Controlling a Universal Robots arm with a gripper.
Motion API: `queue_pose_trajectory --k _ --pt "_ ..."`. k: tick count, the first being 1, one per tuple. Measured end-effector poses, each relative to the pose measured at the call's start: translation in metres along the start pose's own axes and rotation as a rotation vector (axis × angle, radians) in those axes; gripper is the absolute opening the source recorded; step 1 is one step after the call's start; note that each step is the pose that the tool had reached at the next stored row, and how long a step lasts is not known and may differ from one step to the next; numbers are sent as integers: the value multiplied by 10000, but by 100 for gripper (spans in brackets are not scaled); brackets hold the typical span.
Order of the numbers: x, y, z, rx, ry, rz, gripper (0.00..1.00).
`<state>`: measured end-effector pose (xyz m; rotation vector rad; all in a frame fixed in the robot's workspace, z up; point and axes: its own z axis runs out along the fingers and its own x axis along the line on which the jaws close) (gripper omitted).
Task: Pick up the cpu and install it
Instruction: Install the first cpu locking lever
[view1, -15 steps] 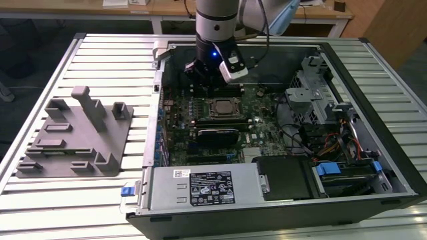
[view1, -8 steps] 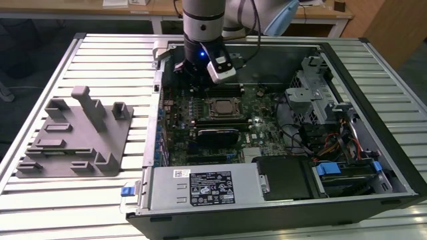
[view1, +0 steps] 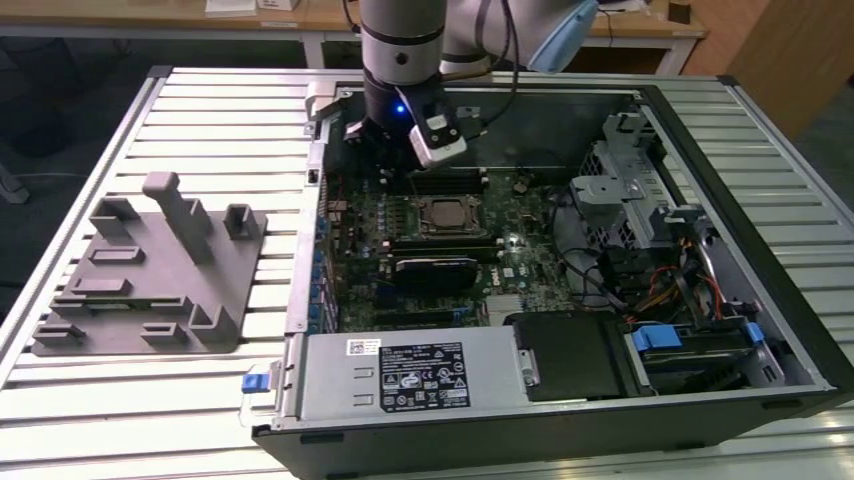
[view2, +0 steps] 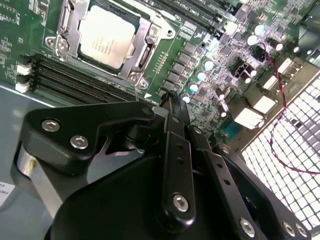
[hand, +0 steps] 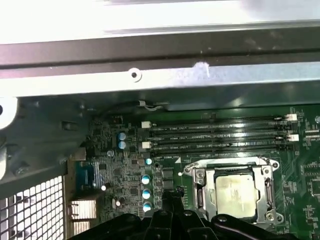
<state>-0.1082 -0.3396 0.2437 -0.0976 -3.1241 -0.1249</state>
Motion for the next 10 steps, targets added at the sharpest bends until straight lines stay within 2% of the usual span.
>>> queue_pose_trajectory --k 1,3,4,6,7,8,10 --pt "3 -1 0 19 -1 -1 11" --pt "4 -1 0 -119 8 -9 11" --pt "3 0 0 -234 15 -19 11" --pt "3 -1 1 -532 38 -47 11" --pt "3 0 1 -654 45 -58 11" --pt "3 -1 1 -717 50 -65 11" --pt "3 0 1 -738 51 -66 11"
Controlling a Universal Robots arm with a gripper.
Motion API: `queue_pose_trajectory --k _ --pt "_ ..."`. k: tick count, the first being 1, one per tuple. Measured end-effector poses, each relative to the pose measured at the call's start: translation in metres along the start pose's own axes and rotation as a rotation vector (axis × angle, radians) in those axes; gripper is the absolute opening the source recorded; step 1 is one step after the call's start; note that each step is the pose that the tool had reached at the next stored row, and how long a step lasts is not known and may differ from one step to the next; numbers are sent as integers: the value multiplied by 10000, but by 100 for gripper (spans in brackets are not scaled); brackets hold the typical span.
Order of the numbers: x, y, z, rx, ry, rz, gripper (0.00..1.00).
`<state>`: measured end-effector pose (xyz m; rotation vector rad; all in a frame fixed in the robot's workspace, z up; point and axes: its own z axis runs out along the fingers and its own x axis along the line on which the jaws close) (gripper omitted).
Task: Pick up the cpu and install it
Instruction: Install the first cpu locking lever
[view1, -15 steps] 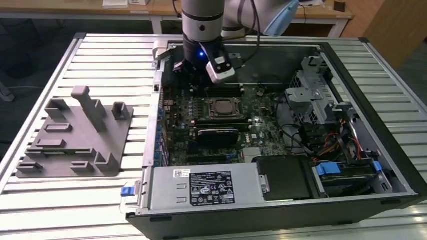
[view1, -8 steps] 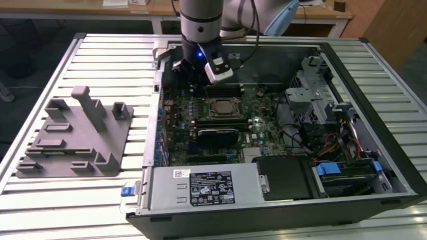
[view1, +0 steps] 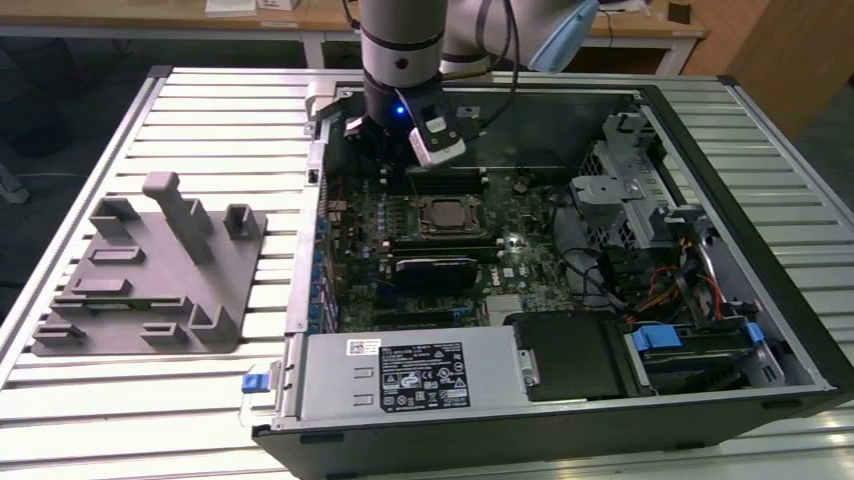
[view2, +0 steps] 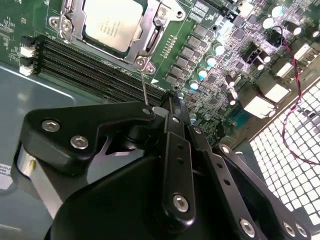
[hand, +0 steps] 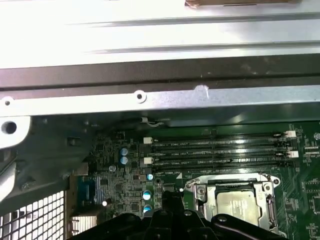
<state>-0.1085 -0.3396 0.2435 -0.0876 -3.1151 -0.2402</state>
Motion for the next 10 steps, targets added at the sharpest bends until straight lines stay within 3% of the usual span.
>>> queue_pose_trajectory --k 2,3,6,10 --pt "0 -1 0 -44 3 -3 11" --pt "-1 -1 1 -158 8 -6 11" --pt "0 -1 0 -335 21 -6 11" --pt "0 0 1 -358 21 -7 11"
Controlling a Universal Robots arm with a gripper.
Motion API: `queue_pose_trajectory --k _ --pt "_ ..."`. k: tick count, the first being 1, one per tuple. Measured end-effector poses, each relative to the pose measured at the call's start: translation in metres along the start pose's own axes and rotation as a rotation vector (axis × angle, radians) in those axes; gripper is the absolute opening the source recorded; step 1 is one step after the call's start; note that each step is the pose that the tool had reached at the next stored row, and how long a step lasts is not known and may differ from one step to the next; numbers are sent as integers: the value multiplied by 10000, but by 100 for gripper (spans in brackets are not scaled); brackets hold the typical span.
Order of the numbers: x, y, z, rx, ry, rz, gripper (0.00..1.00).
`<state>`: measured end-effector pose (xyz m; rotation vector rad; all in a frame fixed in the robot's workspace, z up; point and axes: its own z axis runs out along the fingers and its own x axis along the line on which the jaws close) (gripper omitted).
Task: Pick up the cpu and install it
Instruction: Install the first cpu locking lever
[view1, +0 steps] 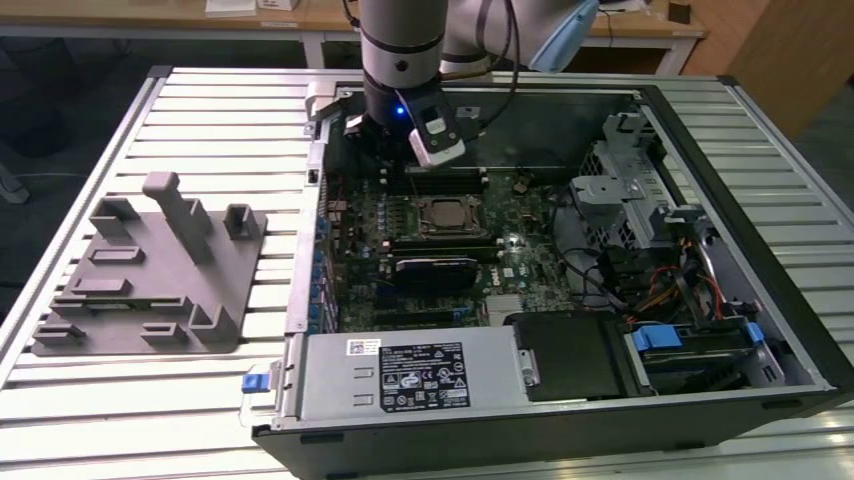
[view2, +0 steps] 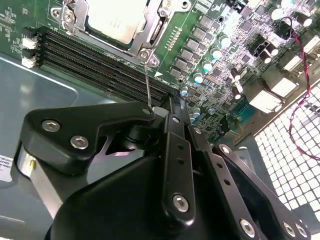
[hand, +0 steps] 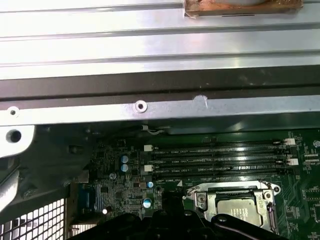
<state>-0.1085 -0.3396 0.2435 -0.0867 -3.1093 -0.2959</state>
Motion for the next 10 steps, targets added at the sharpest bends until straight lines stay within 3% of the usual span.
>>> queue_pose_trajectory --k 4,10 --pt "0 0 1 -149 11 -1 11" --pt "-12 0 1 -157 11 -3 11"
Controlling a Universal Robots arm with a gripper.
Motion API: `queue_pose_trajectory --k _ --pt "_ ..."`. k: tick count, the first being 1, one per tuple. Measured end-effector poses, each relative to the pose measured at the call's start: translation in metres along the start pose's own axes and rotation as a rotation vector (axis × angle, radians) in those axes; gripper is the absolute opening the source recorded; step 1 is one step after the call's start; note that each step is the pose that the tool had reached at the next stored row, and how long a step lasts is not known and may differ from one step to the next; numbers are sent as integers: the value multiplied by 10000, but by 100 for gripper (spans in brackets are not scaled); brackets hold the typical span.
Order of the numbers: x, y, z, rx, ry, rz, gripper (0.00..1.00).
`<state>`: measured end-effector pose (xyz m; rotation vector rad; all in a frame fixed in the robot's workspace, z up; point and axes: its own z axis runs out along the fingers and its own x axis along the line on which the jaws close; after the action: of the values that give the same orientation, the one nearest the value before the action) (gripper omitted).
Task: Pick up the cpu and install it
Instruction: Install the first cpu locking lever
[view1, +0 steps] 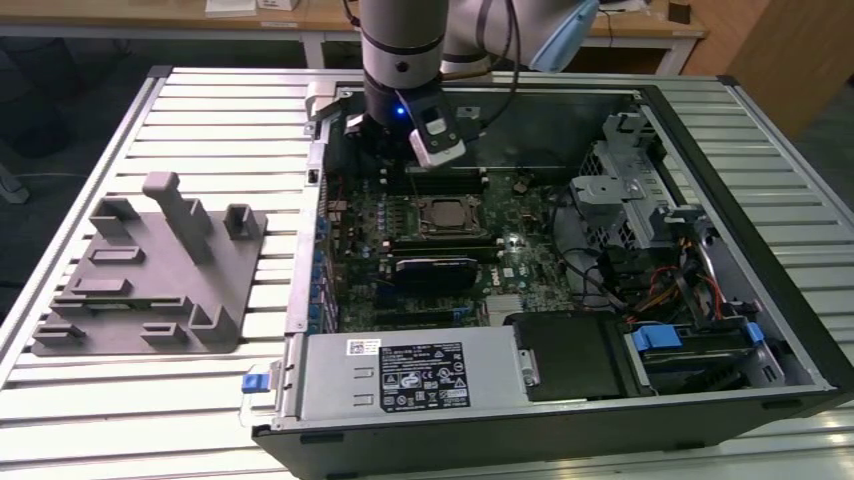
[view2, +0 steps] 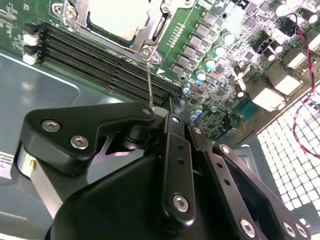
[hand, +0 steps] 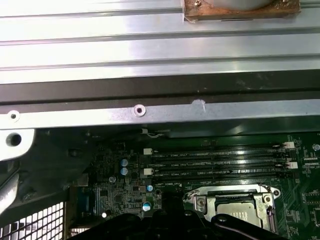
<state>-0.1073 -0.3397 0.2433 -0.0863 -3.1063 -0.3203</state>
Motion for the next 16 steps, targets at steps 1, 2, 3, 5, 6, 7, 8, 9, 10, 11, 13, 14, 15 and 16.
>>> queue_pose_trajectory --k 1,2,3,5,6,7,8,9,10,11,13,14,15,16 --pt "-16 1 0 0 1 1 11" --pt "-37 2 0 0 4 1 11" --pt "-63 4 0 0 8 3 11" --pt "-126 7 -1 1 19 6 11" --pt "-157 9 -1 1 23 6 11" --pt "-187 11 -1 2 27 7 11" --pt "-217 13 -2 2 30 9 11" --pt "-248 14 -2 3 33 9 11" --pt "-279 16 -2 3 37 9 11" --pt "-309 18 -2 3 40 9 11" --pt "-368 21 -3 3 45 12 11" --pt "-390 22 -4 3 47 12 11" --pt "-394 22 -4 4 48 11 11" --pt "-394 22 -4 3 47 12 11"
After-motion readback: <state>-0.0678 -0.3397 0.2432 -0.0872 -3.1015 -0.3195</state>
